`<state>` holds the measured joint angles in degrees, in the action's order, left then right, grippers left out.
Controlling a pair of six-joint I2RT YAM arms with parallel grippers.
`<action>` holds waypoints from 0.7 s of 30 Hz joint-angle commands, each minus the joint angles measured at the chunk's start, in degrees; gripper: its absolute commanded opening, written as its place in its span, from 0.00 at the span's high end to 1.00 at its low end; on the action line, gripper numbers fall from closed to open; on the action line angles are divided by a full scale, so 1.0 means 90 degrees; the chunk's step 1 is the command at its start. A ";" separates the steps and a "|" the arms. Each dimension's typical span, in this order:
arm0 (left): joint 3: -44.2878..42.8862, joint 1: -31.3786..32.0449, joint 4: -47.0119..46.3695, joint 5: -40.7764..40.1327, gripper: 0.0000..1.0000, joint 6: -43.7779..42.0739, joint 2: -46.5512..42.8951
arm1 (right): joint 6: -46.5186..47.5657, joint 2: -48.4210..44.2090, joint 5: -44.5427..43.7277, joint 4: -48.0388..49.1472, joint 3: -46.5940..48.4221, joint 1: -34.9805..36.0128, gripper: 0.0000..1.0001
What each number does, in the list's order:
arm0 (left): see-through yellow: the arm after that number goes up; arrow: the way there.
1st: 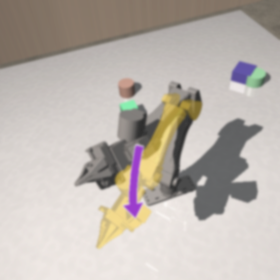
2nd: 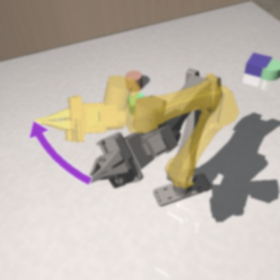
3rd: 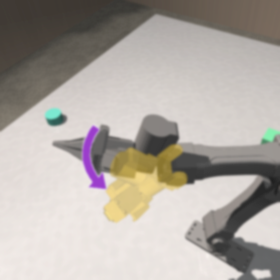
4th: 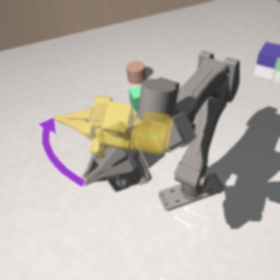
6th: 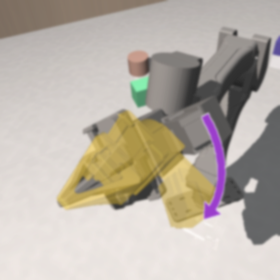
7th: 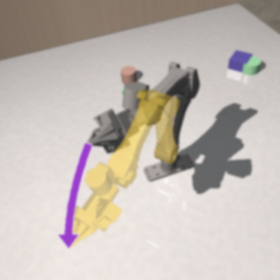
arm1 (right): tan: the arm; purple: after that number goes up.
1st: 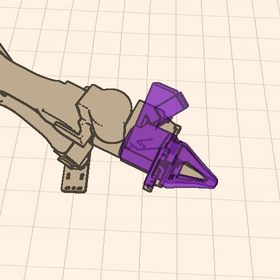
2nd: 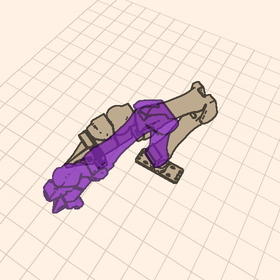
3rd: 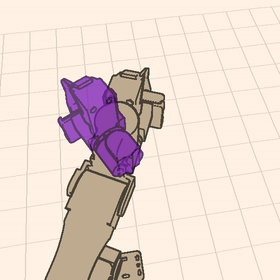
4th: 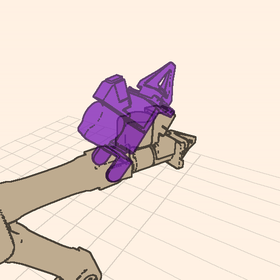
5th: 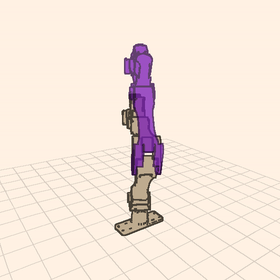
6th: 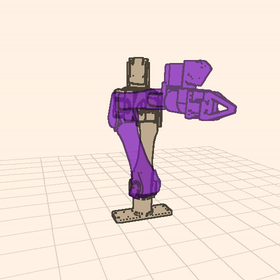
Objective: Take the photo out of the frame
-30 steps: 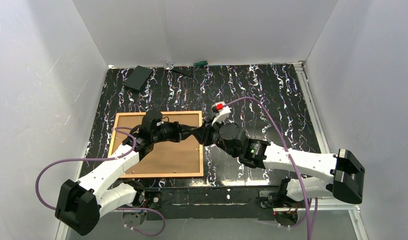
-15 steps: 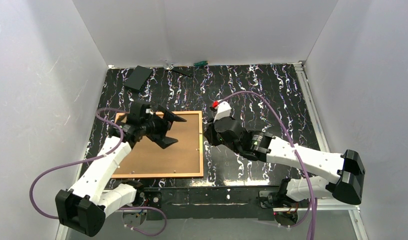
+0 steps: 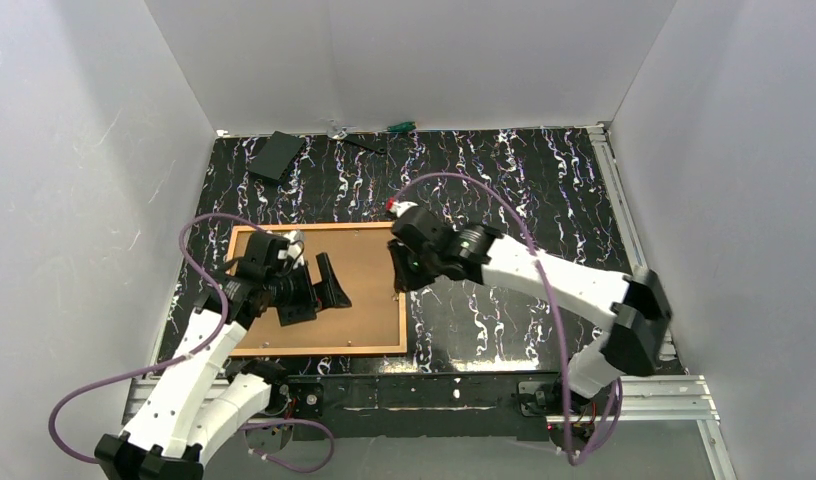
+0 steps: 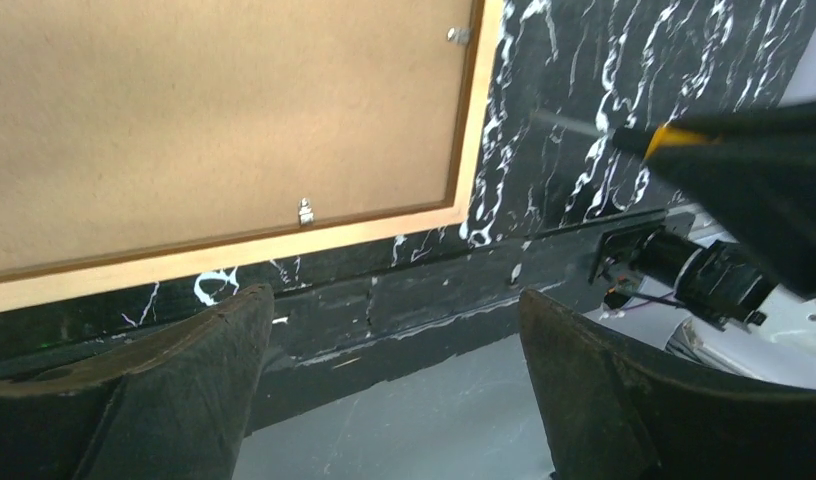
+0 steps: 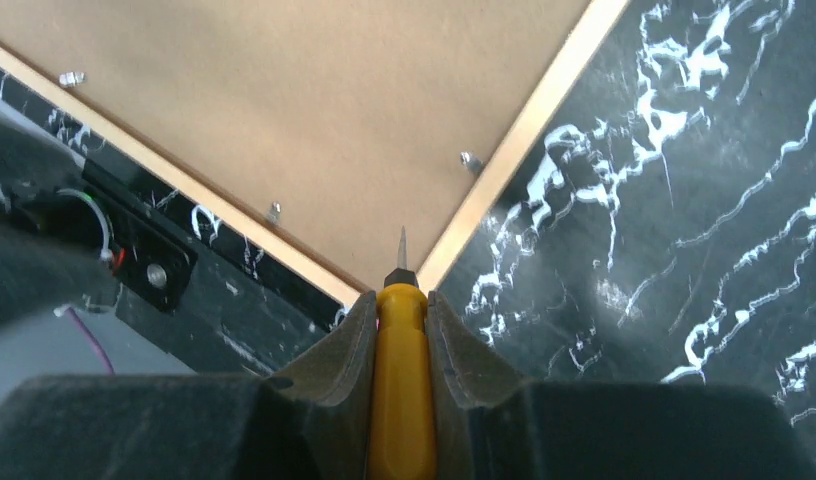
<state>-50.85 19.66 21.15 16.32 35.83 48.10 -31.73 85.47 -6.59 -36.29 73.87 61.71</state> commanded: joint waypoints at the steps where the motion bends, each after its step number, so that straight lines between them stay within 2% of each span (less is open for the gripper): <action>1: 0.0793 -0.0017 0.0678 0.0583 0.11 0.0093 -0.0508 | 0.0001 0.1088 -0.0085 -0.0676 0.1262 -0.0044 0.99; 3: 0.1205 -0.0017 0.0676 0.0712 0.14 0.0391 -0.0649 | 0.0044 0.1580 -0.0386 -0.1223 0.1840 -0.0046 0.99; 7: 0.1738 -0.0002 0.0432 0.1126 0.20 0.0544 -0.0518 | 0.0203 0.2106 -0.0539 -0.1621 0.2262 -0.0044 0.99; 15: 0.1879 0.0041 0.0295 0.1232 0.24 0.0365 -0.0007 | 0.0228 0.2558 -0.0623 -0.2236 0.2619 -0.0001 0.99; 21: 0.1863 0.0108 0.0258 0.0901 0.37 0.0605 0.0411 | 0.0313 0.2446 -0.0481 -0.1751 0.2236 0.0198 0.99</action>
<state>-34.48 20.12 19.20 25.17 40.23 49.84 -29.65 108.27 -10.70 -53.19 94.37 62.15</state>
